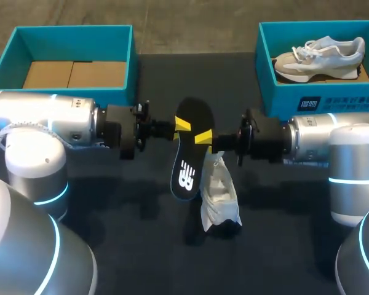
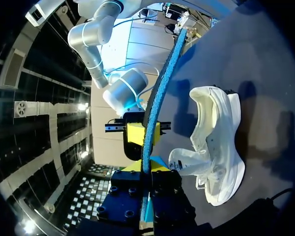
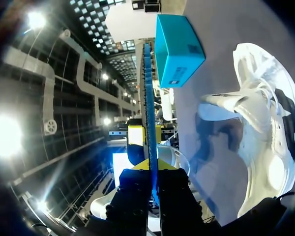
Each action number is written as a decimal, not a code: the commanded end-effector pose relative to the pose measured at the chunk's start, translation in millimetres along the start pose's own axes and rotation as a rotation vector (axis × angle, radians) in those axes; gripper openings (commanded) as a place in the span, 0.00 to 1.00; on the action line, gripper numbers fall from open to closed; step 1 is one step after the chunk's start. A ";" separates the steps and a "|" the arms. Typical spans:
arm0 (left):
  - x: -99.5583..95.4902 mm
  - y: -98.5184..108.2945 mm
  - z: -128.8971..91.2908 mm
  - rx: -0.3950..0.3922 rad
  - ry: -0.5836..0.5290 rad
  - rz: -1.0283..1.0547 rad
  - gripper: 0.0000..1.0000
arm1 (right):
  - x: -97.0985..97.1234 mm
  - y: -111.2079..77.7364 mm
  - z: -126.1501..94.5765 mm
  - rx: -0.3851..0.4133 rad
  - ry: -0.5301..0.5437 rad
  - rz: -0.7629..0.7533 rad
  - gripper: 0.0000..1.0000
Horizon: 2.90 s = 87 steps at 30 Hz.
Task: Take the shoe out of the shoebox, open the shoe tongue, remove and reinsert the insole, then place the shoe into the shoebox
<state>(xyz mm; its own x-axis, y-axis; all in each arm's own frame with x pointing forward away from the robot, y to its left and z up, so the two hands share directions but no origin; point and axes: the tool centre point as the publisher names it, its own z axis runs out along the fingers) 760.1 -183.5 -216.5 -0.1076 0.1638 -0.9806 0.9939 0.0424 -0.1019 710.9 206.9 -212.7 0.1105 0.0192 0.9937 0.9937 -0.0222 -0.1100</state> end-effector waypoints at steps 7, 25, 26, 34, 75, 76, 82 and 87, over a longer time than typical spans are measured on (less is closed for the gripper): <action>0.5 -0.9 4.4 0.010 -0.003 0.012 0.00 | -3.9 -3.9 -2.1 -0.021 0.015 0.015 0.00; -3.0 -5.3 6.3 0.036 -0.030 0.000 0.00 | -13.5 -7.3 -14.5 -0.069 0.014 0.107 1.00; -3.6 -6.0 6.6 0.037 -0.029 -0.001 0.00 | -13.9 -7.7 -15.7 -0.072 0.012 0.110 1.00; -1.4 -17.6 4.7 0.046 -0.003 -0.006 0.00 | -13.2 -13.0 -26.8 -0.092 0.009 0.124 1.00; 18.5 -94.7 -22.2 0.124 0.137 -0.240 0.00 | -28.6 -41.0 -80.4 -0.059 -0.276 0.179 1.00; 18.5 -94.7 -22.2 0.124 0.137 -0.240 0.00 | -28.6 -41.0 -80.4 -0.059 -0.276 0.179 1.00; 18.5 -95.3 -18.9 0.120 0.143 -0.257 0.00 | -28.6 -41.0 -80.4 -0.059 -0.276 0.179 1.00; 21.7 -101.8 -8.9 0.126 0.144 -0.331 0.00 | -34.0 -44.1 -89.7 -0.075 -0.307 0.154 1.00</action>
<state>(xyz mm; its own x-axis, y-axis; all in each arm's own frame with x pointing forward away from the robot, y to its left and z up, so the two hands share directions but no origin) 658.0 -168.1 -223.6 -0.4066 0.2989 -0.8633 0.9032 -0.0110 -0.4292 667.9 122.0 -241.7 0.2741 0.3023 0.9129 0.9611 -0.1181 -0.2495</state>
